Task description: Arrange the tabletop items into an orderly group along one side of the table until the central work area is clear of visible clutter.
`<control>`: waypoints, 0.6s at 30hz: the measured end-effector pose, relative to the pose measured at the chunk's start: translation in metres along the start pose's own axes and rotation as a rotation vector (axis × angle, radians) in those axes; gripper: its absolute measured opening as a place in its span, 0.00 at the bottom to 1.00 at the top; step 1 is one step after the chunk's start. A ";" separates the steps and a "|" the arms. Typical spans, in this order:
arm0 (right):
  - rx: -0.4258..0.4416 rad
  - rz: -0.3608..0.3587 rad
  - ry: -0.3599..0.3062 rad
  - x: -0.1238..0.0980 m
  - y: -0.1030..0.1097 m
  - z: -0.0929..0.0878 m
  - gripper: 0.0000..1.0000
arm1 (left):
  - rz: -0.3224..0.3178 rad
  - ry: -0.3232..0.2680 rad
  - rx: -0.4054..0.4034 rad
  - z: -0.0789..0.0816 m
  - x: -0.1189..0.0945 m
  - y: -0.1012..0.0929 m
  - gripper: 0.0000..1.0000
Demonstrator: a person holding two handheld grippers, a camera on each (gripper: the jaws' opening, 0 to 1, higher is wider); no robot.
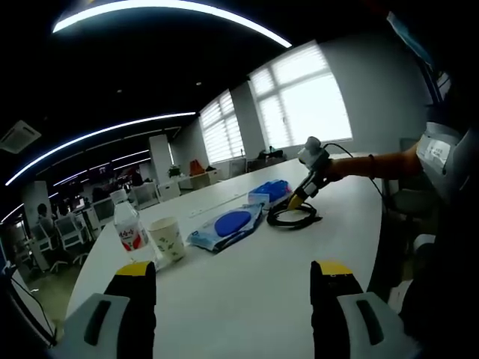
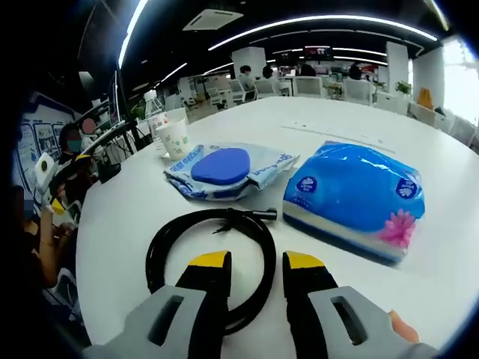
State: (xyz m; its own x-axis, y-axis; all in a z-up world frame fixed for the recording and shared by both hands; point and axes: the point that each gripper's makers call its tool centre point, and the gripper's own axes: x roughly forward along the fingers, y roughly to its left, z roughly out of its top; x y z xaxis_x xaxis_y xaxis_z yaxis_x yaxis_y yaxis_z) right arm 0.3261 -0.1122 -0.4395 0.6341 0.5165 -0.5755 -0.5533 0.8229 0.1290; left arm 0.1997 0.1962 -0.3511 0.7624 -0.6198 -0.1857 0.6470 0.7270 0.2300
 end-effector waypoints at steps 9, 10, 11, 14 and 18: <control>-0.007 -0.002 -0.038 -0.006 0.002 -0.001 0.45 | 0.001 0.004 0.001 0.000 -0.003 -0.002 0.84; -0.013 -0.005 -0.033 -0.006 0.003 -0.002 0.46 | 0.002 0.005 0.000 0.000 -0.003 -0.003 0.84; -0.023 -0.012 -0.034 -0.007 0.003 -0.003 0.45 | 0.001 0.004 -0.002 0.000 -0.004 -0.003 0.84; -0.028 -0.010 -0.048 -0.011 0.005 -0.002 0.46 | -0.006 -0.004 -0.007 0.001 -0.006 -0.005 0.84; -0.024 -0.007 -0.067 -0.015 0.007 0.000 0.51 | -0.011 -0.004 -0.005 0.001 -0.006 -0.005 0.84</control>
State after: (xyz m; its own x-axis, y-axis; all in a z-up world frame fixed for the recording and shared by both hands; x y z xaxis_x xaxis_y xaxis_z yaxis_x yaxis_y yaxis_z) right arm 0.3124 -0.1139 -0.4302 0.6720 0.5264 -0.5209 -0.5613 0.8209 0.1053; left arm 0.1915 0.1958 -0.3502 0.7555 -0.6288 -0.1839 0.6551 0.7218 0.2232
